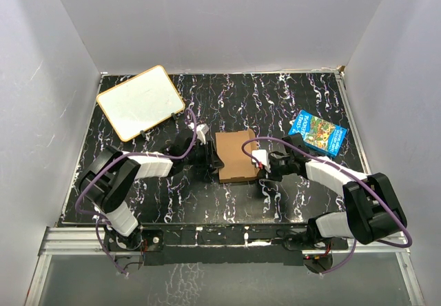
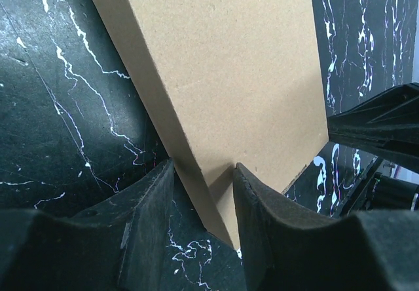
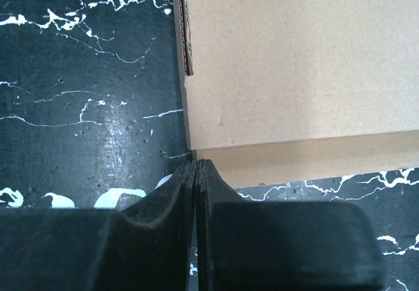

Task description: Fold the paper box

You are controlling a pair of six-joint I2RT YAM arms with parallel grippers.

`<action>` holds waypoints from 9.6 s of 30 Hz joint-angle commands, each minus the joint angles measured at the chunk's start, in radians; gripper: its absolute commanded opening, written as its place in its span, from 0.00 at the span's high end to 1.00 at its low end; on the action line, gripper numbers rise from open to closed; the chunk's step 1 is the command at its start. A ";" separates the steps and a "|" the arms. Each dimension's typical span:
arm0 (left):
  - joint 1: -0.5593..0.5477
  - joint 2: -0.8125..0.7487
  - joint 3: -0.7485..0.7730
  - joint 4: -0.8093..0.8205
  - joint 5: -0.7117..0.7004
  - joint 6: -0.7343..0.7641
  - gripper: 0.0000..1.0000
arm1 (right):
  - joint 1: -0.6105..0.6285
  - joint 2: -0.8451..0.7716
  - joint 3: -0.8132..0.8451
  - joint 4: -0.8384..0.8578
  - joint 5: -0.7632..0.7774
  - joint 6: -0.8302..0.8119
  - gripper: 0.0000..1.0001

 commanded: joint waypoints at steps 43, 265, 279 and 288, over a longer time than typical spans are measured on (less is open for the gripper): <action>0.013 0.050 0.068 -0.142 0.017 0.097 0.62 | -0.113 0.087 0.136 -0.194 -0.014 -0.072 0.90; -0.370 -0.150 -0.390 0.822 -0.066 0.900 0.29 | -0.054 0.212 0.233 -0.379 -0.075 -0.598 0.69; -0.369 0.065 -0.187 0.733 0.030 1.012 0.42 | -0.051 0.224 0.226 -0.367 -0.078 -0.586 0.69; -0.369 0.099 -0.165 0.689 0.033 1.030 0.49 | -0.051 0.229 0.226 -0.366 -0.078 -0.586 0.69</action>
